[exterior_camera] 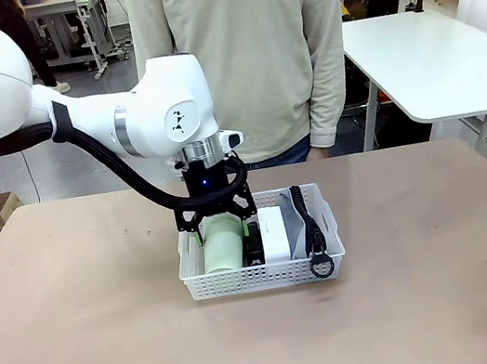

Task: Efficiently arrange items inside the basket to fit them all.
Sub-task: Pick up the Reusable plastic cup and place it inside the Organizing basket.

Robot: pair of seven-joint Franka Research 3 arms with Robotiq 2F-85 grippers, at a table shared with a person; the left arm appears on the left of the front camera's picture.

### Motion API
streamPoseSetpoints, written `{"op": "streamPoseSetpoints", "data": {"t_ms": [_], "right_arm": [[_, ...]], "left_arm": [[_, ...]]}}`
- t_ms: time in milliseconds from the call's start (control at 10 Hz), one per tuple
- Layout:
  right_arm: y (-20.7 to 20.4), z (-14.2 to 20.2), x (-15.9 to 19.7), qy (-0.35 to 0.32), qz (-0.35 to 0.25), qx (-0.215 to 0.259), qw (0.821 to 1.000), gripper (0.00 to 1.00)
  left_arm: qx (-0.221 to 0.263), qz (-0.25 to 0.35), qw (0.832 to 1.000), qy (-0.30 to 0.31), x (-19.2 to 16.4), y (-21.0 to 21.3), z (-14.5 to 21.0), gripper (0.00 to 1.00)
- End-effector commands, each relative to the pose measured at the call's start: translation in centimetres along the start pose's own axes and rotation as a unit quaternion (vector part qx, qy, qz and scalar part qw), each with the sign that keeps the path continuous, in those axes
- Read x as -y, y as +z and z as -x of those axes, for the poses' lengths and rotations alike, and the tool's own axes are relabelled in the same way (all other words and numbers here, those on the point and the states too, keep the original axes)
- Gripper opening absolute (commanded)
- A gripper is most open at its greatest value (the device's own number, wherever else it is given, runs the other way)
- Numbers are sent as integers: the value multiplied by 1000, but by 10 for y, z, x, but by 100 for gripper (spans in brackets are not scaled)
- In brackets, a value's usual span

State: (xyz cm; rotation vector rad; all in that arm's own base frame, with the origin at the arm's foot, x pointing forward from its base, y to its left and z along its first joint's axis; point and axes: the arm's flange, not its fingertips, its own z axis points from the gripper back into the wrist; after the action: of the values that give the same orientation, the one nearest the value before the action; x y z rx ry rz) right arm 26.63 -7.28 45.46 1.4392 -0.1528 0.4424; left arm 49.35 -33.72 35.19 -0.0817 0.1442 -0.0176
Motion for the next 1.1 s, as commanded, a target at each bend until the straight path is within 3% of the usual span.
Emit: {"op": "streamPoseSetpoints", "data": {"t_ms": [0,300,400,500,700,800,900,1000], "right_arm": [[-1,0,-3,1,-7,3,1000,100],[-1,0,-3,1,-7,3,1000,100],[-1,0,-3,1,-7,3,1000,100],[-1,0,-3,1,-7,3,1000,100],[-1,0,-3,1,-7,3,1000,100],[-1,0,-3,1,-7,3,1000,100],[-1,0,-3,1,-7,3,1000,100],[-1,0,-3,1,-7,3,1000,100]], "left_arm": [[13,1,1000,14,-2,8,1,100],[9,84,995,-54,-57,80,29,100],[18,141,986,-88,-87,112,49,100],[38,181,980,-75,-117,133,60,100],[-10,253,963,-88,-197,150,64,100],[-49,327,940,-81,-255,147,58,100],[-97,396,904,-126,-300,132,55,100],[-116,463,867,-141,-338,114,55,100]]}}
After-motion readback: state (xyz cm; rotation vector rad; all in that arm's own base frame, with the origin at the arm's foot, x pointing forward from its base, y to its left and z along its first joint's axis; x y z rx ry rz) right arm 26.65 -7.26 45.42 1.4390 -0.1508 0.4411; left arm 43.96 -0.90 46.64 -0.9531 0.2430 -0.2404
